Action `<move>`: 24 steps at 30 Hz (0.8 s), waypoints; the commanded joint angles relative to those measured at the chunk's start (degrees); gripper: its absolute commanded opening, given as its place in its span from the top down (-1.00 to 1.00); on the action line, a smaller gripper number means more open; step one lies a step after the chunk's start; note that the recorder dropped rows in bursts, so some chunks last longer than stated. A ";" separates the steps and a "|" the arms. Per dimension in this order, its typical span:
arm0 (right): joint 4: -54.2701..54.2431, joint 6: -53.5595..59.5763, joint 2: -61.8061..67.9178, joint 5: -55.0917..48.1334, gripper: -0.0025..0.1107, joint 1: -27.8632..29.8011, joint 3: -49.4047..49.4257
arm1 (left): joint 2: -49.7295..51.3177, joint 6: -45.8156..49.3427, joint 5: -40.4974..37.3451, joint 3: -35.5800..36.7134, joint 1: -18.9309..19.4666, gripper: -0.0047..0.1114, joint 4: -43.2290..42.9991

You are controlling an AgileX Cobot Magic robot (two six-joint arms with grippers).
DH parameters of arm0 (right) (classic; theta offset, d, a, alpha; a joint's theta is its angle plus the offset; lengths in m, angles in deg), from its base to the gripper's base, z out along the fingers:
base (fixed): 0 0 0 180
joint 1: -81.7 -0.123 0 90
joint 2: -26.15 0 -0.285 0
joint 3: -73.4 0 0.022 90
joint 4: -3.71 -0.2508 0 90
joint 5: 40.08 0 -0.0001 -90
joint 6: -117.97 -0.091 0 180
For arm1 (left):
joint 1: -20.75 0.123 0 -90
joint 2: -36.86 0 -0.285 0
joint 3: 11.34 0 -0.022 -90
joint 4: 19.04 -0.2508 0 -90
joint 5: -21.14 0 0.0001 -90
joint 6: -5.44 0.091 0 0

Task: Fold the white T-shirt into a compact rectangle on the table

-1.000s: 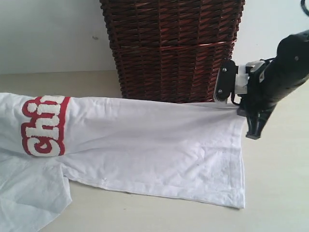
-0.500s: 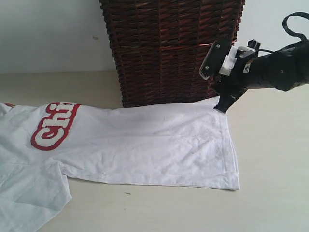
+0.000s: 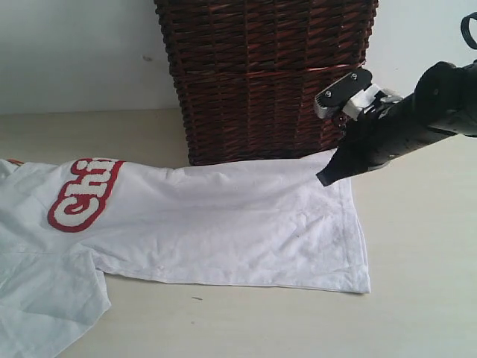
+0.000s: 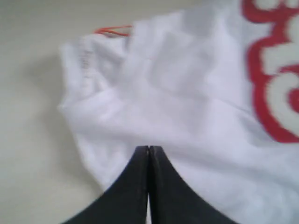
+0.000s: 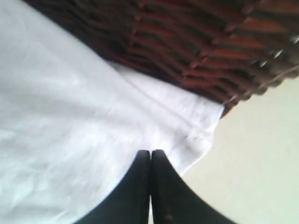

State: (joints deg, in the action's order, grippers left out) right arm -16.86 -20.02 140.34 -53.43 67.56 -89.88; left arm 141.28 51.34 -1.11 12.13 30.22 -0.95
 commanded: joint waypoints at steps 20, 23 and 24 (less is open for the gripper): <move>3.11 -8.33 9.39 -19.10 0.96 0.27 0.11 | -0.97 -0.62 -24.29 -1.97 -7.28 0.92 1.82; 5.92 -11.82 9.39 -25.31 0.96 0.27 0.11 | -2.15 -0.87 -27.96 -1.97 -7.36 0.92 1.82; 6.41 -12.74 9.39 -26.82 0.96 0.27 0.11 | -2.67 -1.17 -28.79 -1.87 -7.36 0.92 1.82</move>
State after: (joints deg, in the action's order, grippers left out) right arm -14.24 -29.86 148.56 -71.18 67.68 -90.87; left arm 140.43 50.97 -26.86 10.05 23.23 0.47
